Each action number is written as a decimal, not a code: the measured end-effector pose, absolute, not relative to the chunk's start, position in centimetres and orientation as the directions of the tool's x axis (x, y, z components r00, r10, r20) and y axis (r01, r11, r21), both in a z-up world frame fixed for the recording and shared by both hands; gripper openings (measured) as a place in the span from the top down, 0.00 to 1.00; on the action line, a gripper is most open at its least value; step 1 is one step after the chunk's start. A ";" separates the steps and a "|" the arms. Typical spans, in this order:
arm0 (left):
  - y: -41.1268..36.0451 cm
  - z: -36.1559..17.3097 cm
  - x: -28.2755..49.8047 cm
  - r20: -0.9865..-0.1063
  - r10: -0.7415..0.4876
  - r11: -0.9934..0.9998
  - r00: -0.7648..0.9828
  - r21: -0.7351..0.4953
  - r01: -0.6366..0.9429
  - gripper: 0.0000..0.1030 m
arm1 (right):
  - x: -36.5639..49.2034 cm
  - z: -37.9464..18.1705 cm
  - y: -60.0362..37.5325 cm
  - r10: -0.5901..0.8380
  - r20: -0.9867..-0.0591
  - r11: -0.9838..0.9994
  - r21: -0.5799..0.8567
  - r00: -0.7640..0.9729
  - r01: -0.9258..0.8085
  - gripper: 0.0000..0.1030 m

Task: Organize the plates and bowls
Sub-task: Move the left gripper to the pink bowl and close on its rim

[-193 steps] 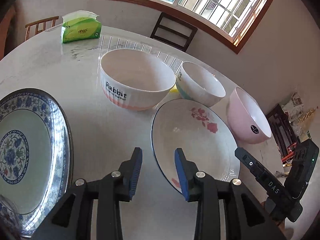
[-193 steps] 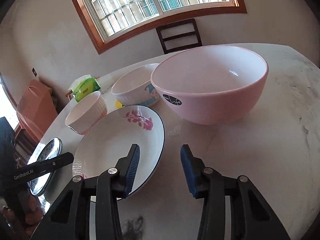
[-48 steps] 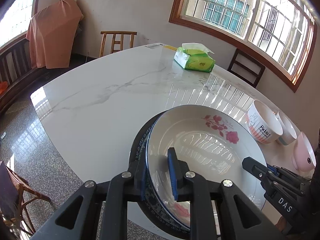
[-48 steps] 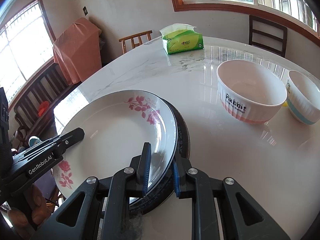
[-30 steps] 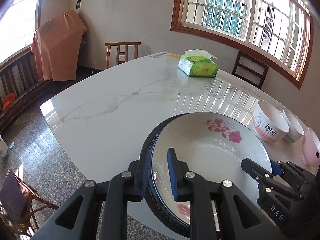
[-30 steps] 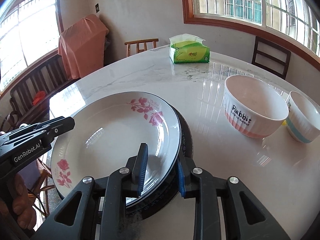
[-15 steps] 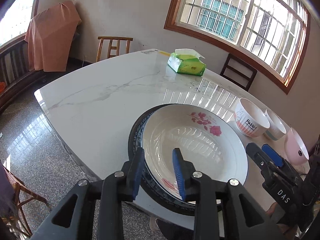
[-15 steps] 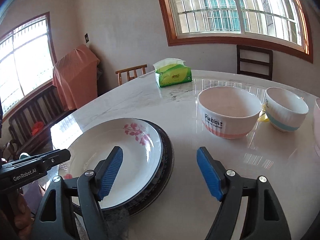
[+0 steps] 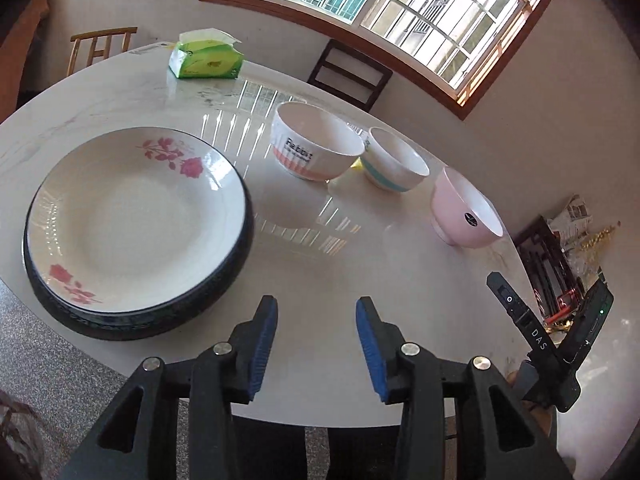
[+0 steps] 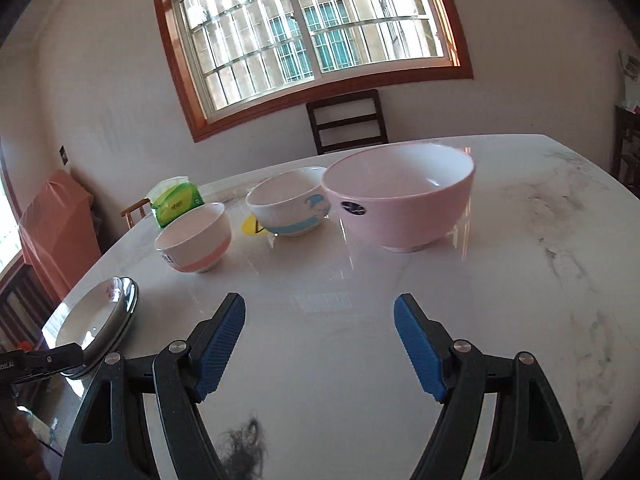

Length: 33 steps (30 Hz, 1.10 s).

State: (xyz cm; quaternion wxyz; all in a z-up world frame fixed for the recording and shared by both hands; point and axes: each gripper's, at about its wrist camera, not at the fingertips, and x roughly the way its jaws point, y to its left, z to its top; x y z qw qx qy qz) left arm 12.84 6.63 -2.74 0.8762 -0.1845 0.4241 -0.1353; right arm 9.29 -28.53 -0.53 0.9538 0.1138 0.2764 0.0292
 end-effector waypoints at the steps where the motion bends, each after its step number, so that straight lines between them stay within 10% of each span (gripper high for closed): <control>1: 5.6 -2.7 13.0 -0.699 -0.403 0.895 0.590 -0.436 0.095 0.60 | 8.8 -0.7 -29.7 0.104 -0.523 0.970 0.240 0.846 0.028 0.28; 20: -10.2 1.3 24.1 -0.718 -0.561 0.823 0.411 -0.534 0.190 0.59 | 14.6 3.8 -41.0 0.237 -0.635 0.946 0.322 0.735 -0.027 0.28; 26: -13.5 0.4 28.8 -0.723 -0.589 0.791 0.362 -0.607 0.076 0.59 | 23.3 5.5 -42.3 0.240 -0.738 0.965 0.251 0.631 -0.074 0.48; 33: -15.2 -0.7 31.7 -0.762 -0.536 0.821 0.364 -0.570 0.014 0.59 | 30.1 4.4 -41.6 0.207 -0.813 0.978 0.181 0.545 -0.103 0.49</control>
